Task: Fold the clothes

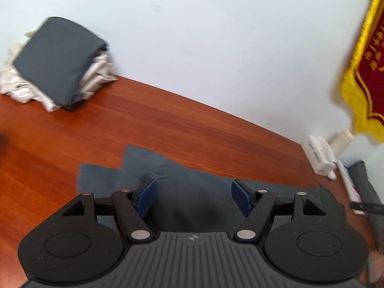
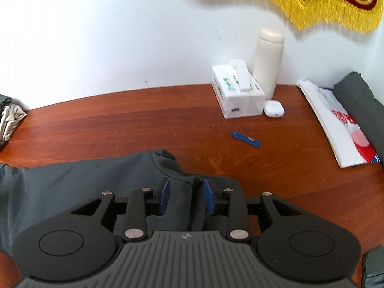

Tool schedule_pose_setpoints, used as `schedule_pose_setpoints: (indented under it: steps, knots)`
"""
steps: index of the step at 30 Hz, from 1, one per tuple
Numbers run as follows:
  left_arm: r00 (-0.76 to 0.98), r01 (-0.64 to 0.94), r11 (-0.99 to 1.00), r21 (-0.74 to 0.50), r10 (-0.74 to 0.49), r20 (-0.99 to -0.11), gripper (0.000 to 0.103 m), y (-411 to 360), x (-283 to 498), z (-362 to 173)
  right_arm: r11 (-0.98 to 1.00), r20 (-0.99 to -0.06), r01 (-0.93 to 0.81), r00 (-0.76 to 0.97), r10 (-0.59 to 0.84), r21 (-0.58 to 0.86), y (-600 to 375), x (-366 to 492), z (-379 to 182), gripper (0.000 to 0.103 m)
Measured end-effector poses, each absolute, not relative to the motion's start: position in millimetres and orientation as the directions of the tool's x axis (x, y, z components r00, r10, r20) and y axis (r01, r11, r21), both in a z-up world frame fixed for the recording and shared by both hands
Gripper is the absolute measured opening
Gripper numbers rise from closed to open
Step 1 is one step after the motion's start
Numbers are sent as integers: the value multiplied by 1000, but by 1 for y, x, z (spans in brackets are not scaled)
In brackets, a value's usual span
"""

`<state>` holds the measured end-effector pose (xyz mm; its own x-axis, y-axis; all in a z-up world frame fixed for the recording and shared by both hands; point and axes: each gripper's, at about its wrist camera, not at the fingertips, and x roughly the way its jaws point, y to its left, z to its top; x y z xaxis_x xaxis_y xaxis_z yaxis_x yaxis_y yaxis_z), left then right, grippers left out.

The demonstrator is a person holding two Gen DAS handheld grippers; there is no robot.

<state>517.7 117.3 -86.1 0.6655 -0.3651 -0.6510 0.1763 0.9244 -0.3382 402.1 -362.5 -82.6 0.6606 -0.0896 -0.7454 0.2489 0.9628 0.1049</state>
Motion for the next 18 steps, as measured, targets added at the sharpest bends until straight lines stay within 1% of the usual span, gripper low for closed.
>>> schedule_pose_setpoints:
  steps: [3,11,18]
  knots:
    - [659,184,924,-335,-369,-655,70,106,527,-90,958,-737,254,671,-76,133,-358,408,-83,38]
    - [648,177,920,-349,-376,-663,70,95,558,-99,976,-733,186,679,-46,112,-332,438,-90,38]
    - [625,172,923,-345,-373,-686,70,105,566,-118,987,-775,149,630,-47,62,-319,468,-114,41]
